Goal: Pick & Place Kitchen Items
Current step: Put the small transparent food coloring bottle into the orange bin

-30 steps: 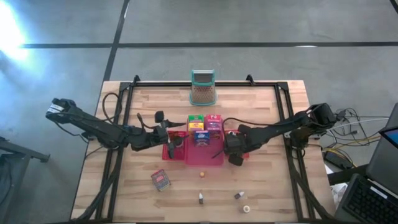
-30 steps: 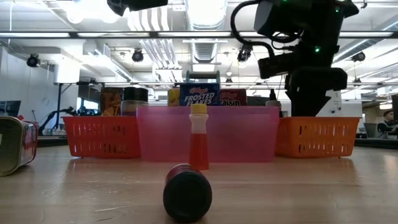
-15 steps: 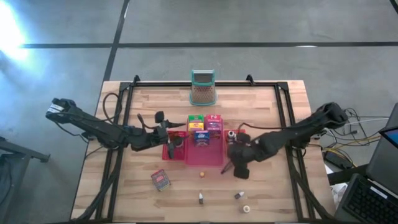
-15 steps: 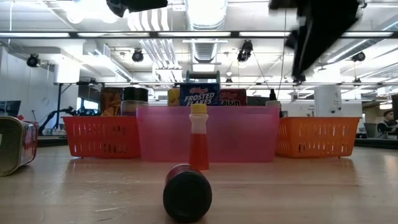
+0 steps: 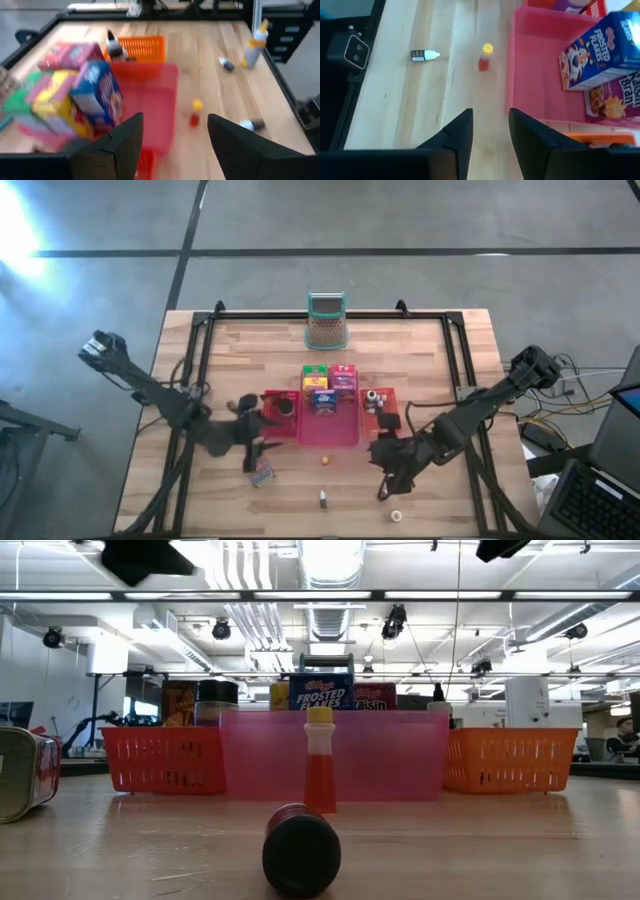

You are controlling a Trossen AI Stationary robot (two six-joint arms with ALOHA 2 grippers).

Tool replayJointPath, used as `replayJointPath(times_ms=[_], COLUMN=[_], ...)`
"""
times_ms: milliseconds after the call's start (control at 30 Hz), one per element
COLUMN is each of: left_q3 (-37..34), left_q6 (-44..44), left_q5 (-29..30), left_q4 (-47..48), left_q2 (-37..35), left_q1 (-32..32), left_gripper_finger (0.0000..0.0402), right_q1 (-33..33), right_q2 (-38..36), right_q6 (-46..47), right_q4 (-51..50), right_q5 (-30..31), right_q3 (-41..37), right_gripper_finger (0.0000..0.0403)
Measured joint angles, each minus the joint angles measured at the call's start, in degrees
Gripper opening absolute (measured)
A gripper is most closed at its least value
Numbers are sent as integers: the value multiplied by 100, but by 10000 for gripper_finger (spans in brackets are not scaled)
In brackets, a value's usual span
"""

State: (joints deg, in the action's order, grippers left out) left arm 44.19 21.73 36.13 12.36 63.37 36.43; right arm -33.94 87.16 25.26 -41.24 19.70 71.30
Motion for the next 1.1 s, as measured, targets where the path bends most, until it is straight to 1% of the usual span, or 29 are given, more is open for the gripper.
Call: replayJointPath(times_ms=[100, 233, 300, 500, 633, 733, 900, 1000, 1100], left_q3=[86, 117, 117, 97, 91, 111, 196, 243, 261], left_q6=[474, 531, 498, 469, 159, -128, -772, -982, -1136], left_q5=[488, 529, 524, 496, 1013, 1424, 2104, 2213, 2242], left_q4=[383, 396, 397, 395, 255, 59, -324, -513, -704], left_q2=[122, 264, 312, 453, 531, 514, 493, 492, 489], left_q1=[664, 1335, 1468, 1404, 1230, 1064, 856, 814, 804], left_gripper_finger=[227, 227, 227, 227, 227, 227, 227, 227, 227], right_q1=[3, 6, 13, -24, -30, 85, 274, 398, 518], right_q2=[45, 105, 105, 105, 291, 627, 1217, 1517, 1769], right_q6=[157, 208, 221, 462, 255, -122, -544, -632, -727], right_q4=[-8, -5, -3, 29, 505, 1076, 1353, 1393, 1318], right_q5=[5, 3, 2, -1, 94, 110, 134, 130, 84], right_q3=[-31, -34, -34, -34, -35, -26, 162, 389, 555], right_gripper_finger=[116, 124, 134, 169, 185, 186, 174, 172, 179])
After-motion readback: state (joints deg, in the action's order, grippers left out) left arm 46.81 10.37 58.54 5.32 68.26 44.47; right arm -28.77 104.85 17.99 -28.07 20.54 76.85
